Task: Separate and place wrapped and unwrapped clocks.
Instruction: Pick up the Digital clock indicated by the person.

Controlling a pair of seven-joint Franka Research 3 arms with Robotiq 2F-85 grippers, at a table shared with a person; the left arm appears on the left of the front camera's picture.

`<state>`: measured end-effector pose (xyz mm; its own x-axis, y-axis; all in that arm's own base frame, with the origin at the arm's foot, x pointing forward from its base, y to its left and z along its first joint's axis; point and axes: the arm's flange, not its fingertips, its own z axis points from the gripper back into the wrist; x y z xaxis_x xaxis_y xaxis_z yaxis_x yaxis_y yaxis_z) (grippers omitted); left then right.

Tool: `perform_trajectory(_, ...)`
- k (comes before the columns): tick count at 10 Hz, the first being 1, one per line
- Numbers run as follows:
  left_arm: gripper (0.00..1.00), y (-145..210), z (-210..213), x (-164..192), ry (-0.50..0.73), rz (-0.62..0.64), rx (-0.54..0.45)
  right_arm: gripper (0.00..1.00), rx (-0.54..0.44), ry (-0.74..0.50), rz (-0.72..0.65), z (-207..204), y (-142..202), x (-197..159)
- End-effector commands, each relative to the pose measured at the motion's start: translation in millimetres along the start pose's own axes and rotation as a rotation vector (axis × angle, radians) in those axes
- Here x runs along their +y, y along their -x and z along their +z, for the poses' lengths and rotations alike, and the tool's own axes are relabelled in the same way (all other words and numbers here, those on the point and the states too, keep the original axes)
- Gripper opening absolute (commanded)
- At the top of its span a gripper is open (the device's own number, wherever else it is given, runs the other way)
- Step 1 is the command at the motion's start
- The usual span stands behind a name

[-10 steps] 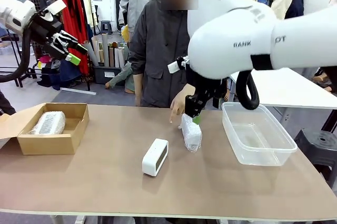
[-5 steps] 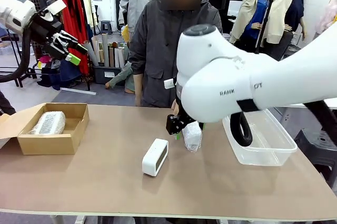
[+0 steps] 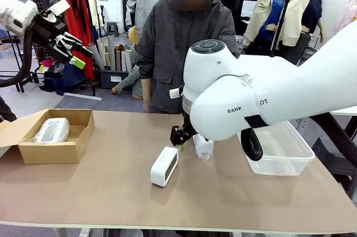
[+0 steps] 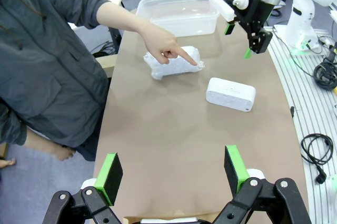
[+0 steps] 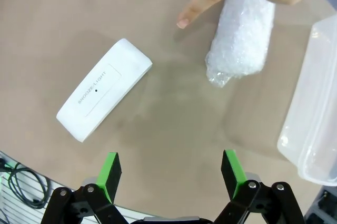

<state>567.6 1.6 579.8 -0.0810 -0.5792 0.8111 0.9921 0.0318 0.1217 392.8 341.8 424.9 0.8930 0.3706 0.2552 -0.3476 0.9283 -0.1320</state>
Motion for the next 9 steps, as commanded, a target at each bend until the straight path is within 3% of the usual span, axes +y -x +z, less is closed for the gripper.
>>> perform_trajectory(1, 1.00, -0.6, 0.6, -1.5, 0.003, 0.000, -0.002, 1.00, 0.016, 0.007, -0.028, 1.7, 2.5, -0.9)
perform_trajectory(4, 1.00, -0.6, 0.6, -1.5, 0.003, 0.000, -0.002, 1.00, 0.012, 0.006, -0.005, -1.3, 0.8, -2.2)
perform_trajectory(5, 1.00, -0.6, 0.6, -1.5, 0.003, 0.000, -0.002, 1.00, 0.015, -0.049, -0.061, -0.1, -1.2, 2.9)
perform_trajectory(9, 1.00, -0.6, 0.6, -1.5, 0.003, 0.000, -0.002, 1.00, 0.119, -0.077, -0.339, 1.3, -7.7, 34.6)
